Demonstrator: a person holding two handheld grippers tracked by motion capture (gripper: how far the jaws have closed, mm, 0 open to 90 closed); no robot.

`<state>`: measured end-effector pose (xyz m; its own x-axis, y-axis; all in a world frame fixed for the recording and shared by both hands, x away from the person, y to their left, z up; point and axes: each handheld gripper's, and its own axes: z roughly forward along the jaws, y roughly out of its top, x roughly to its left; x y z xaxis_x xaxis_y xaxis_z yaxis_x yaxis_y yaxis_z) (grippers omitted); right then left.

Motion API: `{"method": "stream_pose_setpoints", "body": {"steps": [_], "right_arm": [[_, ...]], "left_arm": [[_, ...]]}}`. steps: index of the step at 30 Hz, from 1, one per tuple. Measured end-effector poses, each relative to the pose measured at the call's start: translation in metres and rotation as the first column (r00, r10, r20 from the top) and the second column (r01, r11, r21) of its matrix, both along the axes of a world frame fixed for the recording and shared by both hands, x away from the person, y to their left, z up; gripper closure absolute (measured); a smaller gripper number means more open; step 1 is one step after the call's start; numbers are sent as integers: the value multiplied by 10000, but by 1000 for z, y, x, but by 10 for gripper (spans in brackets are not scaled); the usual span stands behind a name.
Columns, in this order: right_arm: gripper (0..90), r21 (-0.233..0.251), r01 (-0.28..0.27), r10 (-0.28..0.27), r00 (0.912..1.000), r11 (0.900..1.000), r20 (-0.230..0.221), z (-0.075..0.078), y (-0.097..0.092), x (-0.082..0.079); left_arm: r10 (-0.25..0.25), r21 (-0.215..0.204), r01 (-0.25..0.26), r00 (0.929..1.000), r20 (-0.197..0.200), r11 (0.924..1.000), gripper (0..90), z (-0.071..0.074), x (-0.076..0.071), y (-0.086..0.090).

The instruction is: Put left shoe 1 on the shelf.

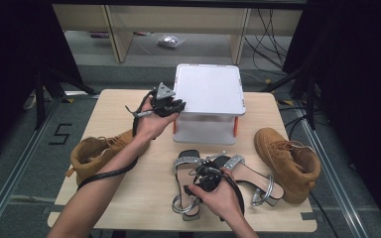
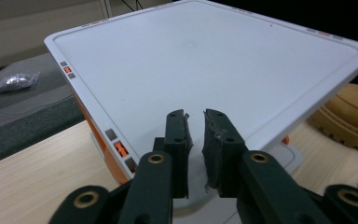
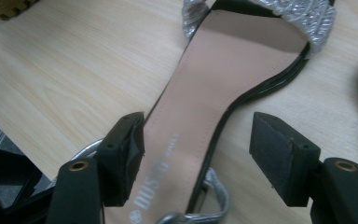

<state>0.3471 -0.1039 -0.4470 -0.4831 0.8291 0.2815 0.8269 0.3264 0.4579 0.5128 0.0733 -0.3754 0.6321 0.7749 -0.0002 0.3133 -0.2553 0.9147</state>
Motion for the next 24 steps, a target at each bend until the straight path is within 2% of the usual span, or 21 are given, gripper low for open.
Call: {"method": "stream_pose_setpoints", "body": {"steps": [1, 2, 3, 5, 6, 7, 9, 11, 13, 14, 15, 16, 17, 19, 21, 22, 23, 24], "right_arm": [[363, 0, 0, 0, 10000, 10000, 0, 0, 0, 0], [363, -11, -25, 25, 9997, 10000, 251, -1, 2, 1], [363, 74, 71, -71, 10000, 9999, -8, 3, 4, 1], [362, 89, 67, -66, 10000, 9999, -62, 3, 6, 2], [361, 171, 291, -283, 9987, 9994, -430, 4, 9, 1], [356, -45, 127, -129, 9993, 9999, -340, 3, 12, 2], [353, -180, -86, 82, 9997, 9998, -245, 0, 14, 4], [353, -201, -51, 45, 9995, 9998, -315, 0, 15, 5], [353, -319, 164, -184, 9978, 9994, -640, -2, 19, 8], [352, -415, 182, -208, 9977, 9990, -648, -2, 20, 9], [350, -445, 152, -181, 9978, 9989, -642, -2, 21, 10], [347, -265, 832, -866, 9796, 9962, -1814, 1, 29, 7], [347, -265, 832, -866, 9796, 9962, -1814, 1, 29, 7], [343, -681, 471, -589, 9814, 9966, -1829, 0, 31, 10], [345, -1083, 779, -988, 9741, 9911, -2032, -1, 37, 9], [333, -1138, 683, -914, 9728, 9912, -2127, -2, 38, 11], [332, -1189, 363, -535, 9881, 9922, -1444, -6, 35, 14], [331, -1273, 416, -610, 9865, 9910, -1520, -7, 35, 16]], "left_arm": [[0, 0, 0, 10000, 0, 10000, 816, 0, 0, 0], [204, 371, -209, 9997, 141, 9991, 831, 1, 3, 0], [351, 414, -359, 9992, 191, 9985, 847, 1, 6, -1], [431, 564, -442, 9988, 210, 9974, 861, 0, 8, -1], [395, 812, -407, 9991, 162, 9959, 875, -1, 10, 0], [381, 700, -390, 9992, 142, 9968, 893, -3, 11, 0], [416, 641, -426, 9990, 162, 9970, 897, -3, 10, -2], [412, 650, -426, 9989, 232, 9970, 899, -3, 9, -2], [388, 712, -402, 9990, 209, 9967, 900, -4, 9, -1], [500, 313, -503, 9987, 117, 9982, 900, -5, 9, 0], [505, 304, -509, 9986, 134, 9982, 900, -6, 9, 0], [504, 353, -513, 9984, 255, 9981, 900, -6, 9, -1], [504, 353, -513, 9984, 255, 9981, 900, -6, 9, -1], [534, 447, -548, 9981, 309, 9975, 900, -6, 8, -2], [556, 412, -567, 9981, 264, 9975, 900, -6, 8, -2], [561, 424, -571, 9981, 246, 9975, 900, -6, 8, -2], [496, 601, -508, 9985, 212, 9969, 900, -5, 9, -1], [488, 634, -499, 9986, 192, 9967, 900, -4, 9, -1]]}}
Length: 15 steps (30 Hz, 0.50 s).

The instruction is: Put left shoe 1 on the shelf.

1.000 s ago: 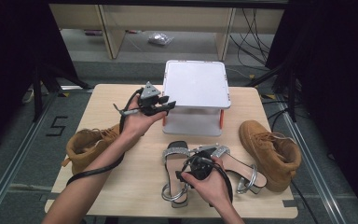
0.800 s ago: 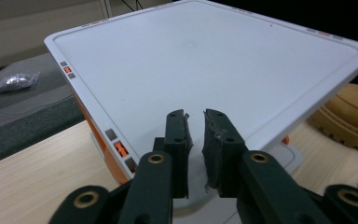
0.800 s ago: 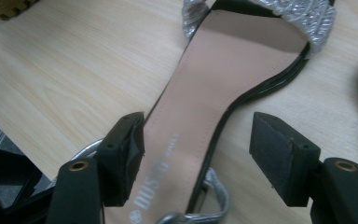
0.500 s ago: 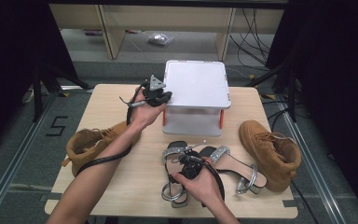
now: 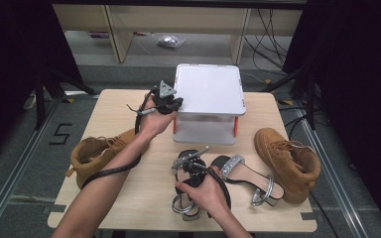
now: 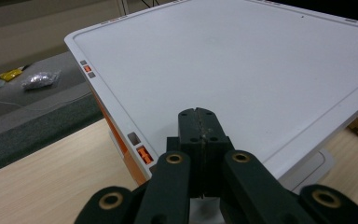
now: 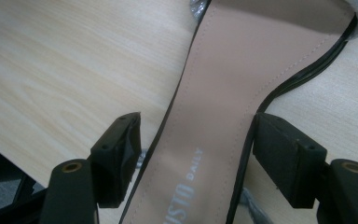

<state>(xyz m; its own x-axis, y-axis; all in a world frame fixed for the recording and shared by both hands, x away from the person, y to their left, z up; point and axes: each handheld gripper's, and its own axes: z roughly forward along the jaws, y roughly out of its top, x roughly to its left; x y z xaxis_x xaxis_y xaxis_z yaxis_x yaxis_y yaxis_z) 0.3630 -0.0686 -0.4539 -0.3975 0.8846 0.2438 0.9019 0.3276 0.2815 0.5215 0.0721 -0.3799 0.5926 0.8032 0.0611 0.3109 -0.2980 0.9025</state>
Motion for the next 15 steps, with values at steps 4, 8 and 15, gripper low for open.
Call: {"method": "stream_pose_setpoints", "body": {"steps": [4, 8, 15], "right_arm": [[310, -190, -249, 250, 9997, 9995, 81, -8, 1, 7], [300, -330, 596, -628, 9925, 9977, -1049, -6, 8, 8], [299, -584, 71, -135, 9938, 9983, -1103, -20, 10, 15]], "left_arm": [[-8, -13, 8, 10000, -29, 10000, 900, 0, 0, 0], [43, -64, -43, 10000, -51, 10000, 900, 1, 0, -2], [-38, 74, 39, 9999, -120, 10000, 900, 2, 1, -1]]}}
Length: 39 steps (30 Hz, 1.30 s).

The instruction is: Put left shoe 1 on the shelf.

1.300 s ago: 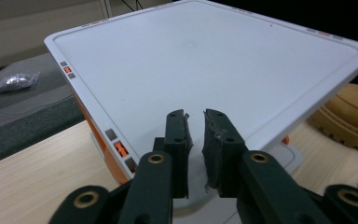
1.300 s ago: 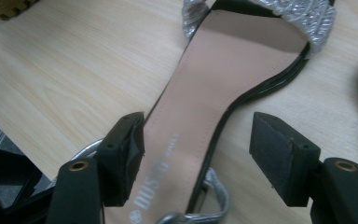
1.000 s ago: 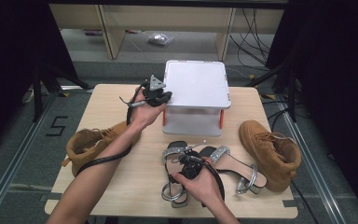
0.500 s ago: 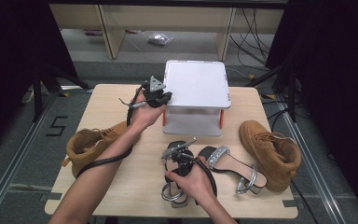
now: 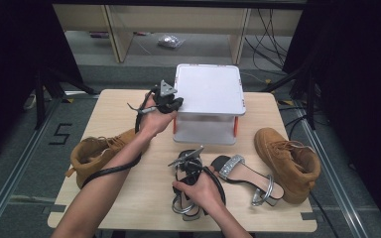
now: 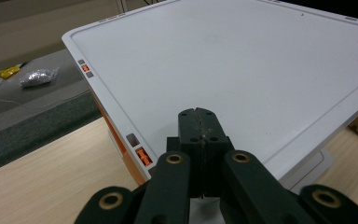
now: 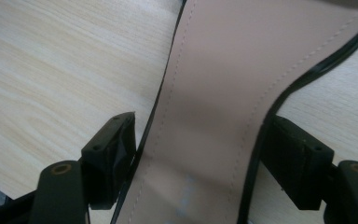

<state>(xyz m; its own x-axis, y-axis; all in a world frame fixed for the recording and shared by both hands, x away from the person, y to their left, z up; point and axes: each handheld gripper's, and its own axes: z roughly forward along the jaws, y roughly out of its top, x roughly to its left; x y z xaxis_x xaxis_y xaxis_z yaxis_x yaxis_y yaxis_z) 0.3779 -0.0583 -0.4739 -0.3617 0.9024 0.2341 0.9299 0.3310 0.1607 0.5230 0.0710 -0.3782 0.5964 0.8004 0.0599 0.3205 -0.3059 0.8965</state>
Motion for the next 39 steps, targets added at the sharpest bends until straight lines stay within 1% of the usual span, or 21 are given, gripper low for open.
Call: {"method": "stream_pose_setpoints", "body": {"steps": [1, 2, 3, 4, 6, 8, 9, 10, 11, 12, 17, 20, 22, 25, 27, 28, 30, 32, 33, 36, 39], "right_arm": [[304, 0, 0, 0, 10000, 10000, 0, 0, 0, 0], [309, 70, 257, -254, 9989, 9996, -384, 1, 2, 0], [315, 190, 462, -452, 9978, 9987, -487, 0, 3, 0], [318, -5, 45, -45, 9999, 10000, -120, 0, 0, 2], [324, 115, -140, 141, 9999, 9998, -43, -1, -2, 3], [344, -51, -368, 367, 9993, 9993, -92, 0, -3, 3], [356, -250, -131, 121, 9992, 9996, -386, 3, -2, 2], [360, -181, -217, 209, 9988, 9996, -437, 3, -3, 3], [360, -181, -217, 209, 9988, 9996, -437, 3, -3, 3], [362, -279, -310, 305, 9994, 9991, -188, 2, -4, 3], [355, -949, -569, 565, 9984, 9939, -62, 3, 3, 3], [350, -1004, -547, 536, 9985, 9934, -135, 1, 6, 3], [350, -1243, -697, 698, 9976, 9898, -37, 0, 6, 4], [353, -1380, -871, 853, 9962, 9866, -194, 0, 8, 6], [367, -1358, -743, 680, 9964, 9879, -509, 0, 9, 7], [371, -1363, -833, 778, 9959, 9872, -455, 1, 6, 9], [383, -1200, -500, 445, 9978, 9915, -482, 1, 6, 9], [401, -1239, -445, 411, 9987, 9913, -302, 2, 2, 8], [410, -994, -312, 279, 9990, 9946, -342, 2, 0, 8], [423, -755, -149, 111, 9987, 9970, -507, 4, -5, 9], [428, -836, -163, 149, 9998, 9964, -166, 3, -8, 10]], "left_arm": [[-12, 22, 12, 10000, -1, 10000, 900, 0, 0, 0], [-22, 25, 22, 10000, -10, 10000, 900, 0, 0, 0], [-32, 26, 32, 10000, -26, 10000, 900, 1, 1, 0], [-32, 26, 32, 10000, -26, 10000, 900, 1, 1, 0], [1, -100, -1, 10000, -14, 9999, 900, 0, 1, -1], [3, -84, -3, 10000, -14, 10000, 900, 0, 1, -1], [-15, -70, 15, 10000, -32, 10000, 900, 0, 1, -1], [-24, -47, 24, 10000, -28, 10000, 900, 1, 1, -1], [-24, -47, 24, 10000, -28, 10000, 900, 1, 1, -1], [-16, -90, 15, 10000, -34, 10000, 900, 1, 1, -1], [-41, 108, 41, 10000, -82, 9999, 900, 2, 1, 0], [-44, 115, 45, 10000, -78, 9999, 900, 2, 1, -1], [-62, 134, 63, 9999, -81, 9999, 900, 2, 1, -1], [-74, 160, 76, 9999, -89, 9998, 900, 2, 1, -1], [-84, 167, 86, 9999, -100, 9998, 900, 2, 2, -1], [-94, 182, 96, 9999, -111, 9998, 900, 2, 2, 0], [-101, 186, 103, 9999, -121, 9998, 900, 3, 2, 0], [-123, 177, 125, 9998, -139, 9998, 900, 3, 2, 0], [-128, 176, 130, 9998, -141, 9998, 900, 3, 2, 0], [-137, 165, 139, 9998, -141, 9998, 900, 3, 2, 0], [-141, 191, 144, 9998, -143, 9997, 900, 3, 2, 0]]}}
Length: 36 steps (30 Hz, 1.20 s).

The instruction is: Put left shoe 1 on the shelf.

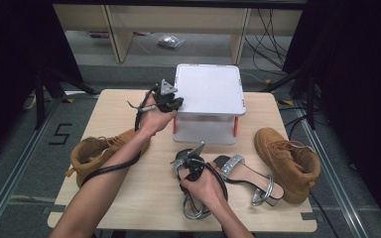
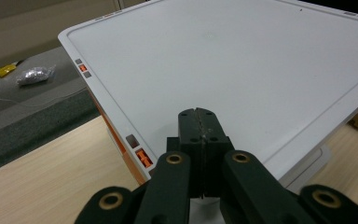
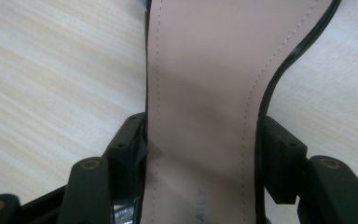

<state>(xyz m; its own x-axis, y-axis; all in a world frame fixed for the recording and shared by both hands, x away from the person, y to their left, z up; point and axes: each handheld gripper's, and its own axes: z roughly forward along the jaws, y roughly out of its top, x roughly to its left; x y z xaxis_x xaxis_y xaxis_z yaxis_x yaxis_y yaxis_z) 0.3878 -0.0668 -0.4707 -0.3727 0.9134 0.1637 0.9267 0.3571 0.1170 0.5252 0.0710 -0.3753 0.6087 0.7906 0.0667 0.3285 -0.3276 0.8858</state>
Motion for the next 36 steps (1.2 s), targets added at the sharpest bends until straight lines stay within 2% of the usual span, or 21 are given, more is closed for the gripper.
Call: {"method": "stream_pose_setpoints", "body": {"steps": [1, 2, 3, 4, 6, 7, 8, 11, 14, 15, 20, 21, 22, 24, 26, 29, 31, 32, 34, 35, 36], "right_arm": [[428, -26, -85, 85, 9999, 10000, 98, 1, -2, 1], [429, 236, 273, -273, 9996, 9993, 5, 4, -1, 1], [429, 236, 273, -273, 9996, 9993, 5, 4, -1, 1], [430, 278, 162, -168, 9996, 9995, 216, 5, -3, 3], [430, 326, 76, -85, 9996, 9994, 267, 9, -5, 6], [430, 488, 392, -416, 9980, 9980, 486, 13, -5, 8], [431, 466, 146, -174, 9980, 9988, 607, 14, -7, 12], [431, 417, 386, -410, 9974, 9984, 591, 20, -6, 17], [431, 667, 794, -860, 9909, 9946, 1038, 26, -5, 31], [431, 552, 901, -958, 9892, 9944, 1111, 28, -4, 35], [431, 561, 810, -890, 9832, 9951, 1594, 34, -4, 59], [431, 561, 810, -890, 9832, 9951, 1594, 34, -4, 59], [431, 571, 1110, -1192, 9785, 9922, 1685, 34, -4, 68], [431, 528, 1291, -1365, 9743, 9902, 1793, 33, -4, 75], [431, 626, 1429, -1519, 9726, 9878, 1758, 29, -4, 82], [431, 487, 1522, -1586, 9709, 9871, 1793, 25, -4, 87], [431, 452, 1795, -1848, 9646, 9827, 1882, 20, -2, 92], [431, 283, 1474, -1501, 9711, 9887, 1853, 19, -4, 94], [431, 267, 1497, -1520, 9669, 9884, 2049, 17, -2, 96], [431, 108, 1295, -1287, 9672, 9915, 2188, 16, -3, 98], [431, 242, 1490, -1508, 9674, 9885, 2036, 15, -1, 99]], "left_arm": [[-4, 2, 4, 10000, 2, 10000, 900, 0, 0, 0], [-2, 5, 2, 10000, -8, 10000, 900, 0, 0, 0], [-2, 5, 2, 10000, -8, 10000, 900, 0, 0, 0], [37, -125, -36, 10000, 5, 9999, 900, 0, 0, -1], [-18, 61, 18, 10000, -17, 10000, 900, 1, 0, 0], [-22, 54, 22, 10000, -27, 10000, 900, 1, 0, 0], [-7, 64, 8, 10000, -45, 10000, 900, 1, 0, 0], [-10, 66, 10, 10000, -46, 10000, 900, 1, 0, 0], [-12, -13, 12, 10000, -25, 10000, 900, 0, 1, 0], [-21, -13, 21, 10000, -93, 10000, 900, 1, 1, 0], [-30, 32, 31, 9999, -132, 10000, 900, 1, 1, 0], [-30, 32, 31, 9999, -132, 10000, 900, 1, 1, 0], [-31, -2, 31, 9999, -128, 10000, 900, 1, 1, 0], [-32, 4, 32, 9999, -141, 10000, 900, 1, 1, 0], [-35, 33, 35, 9999, -137, 10000, 900, 1, 1, 0], [-64, 74, 65, 9999, -142, 10000, 900, 2, 1, 0], [-62, 38, 63, 9999, -153, 10000, 900, 2, 2, 0], [-60, 34, 60, 9999, -159, 10000, 900, 2, 2, 0], [-62, 35, 63, 9999, -153, 10000, 900, 2, 2, 0], [-62, 41, 62, 9998, -162, 10000, 900, 2, 2, 0], [-69, 46, 70, 9998, -167, 10000, 900, 2, 2, 0]]}}
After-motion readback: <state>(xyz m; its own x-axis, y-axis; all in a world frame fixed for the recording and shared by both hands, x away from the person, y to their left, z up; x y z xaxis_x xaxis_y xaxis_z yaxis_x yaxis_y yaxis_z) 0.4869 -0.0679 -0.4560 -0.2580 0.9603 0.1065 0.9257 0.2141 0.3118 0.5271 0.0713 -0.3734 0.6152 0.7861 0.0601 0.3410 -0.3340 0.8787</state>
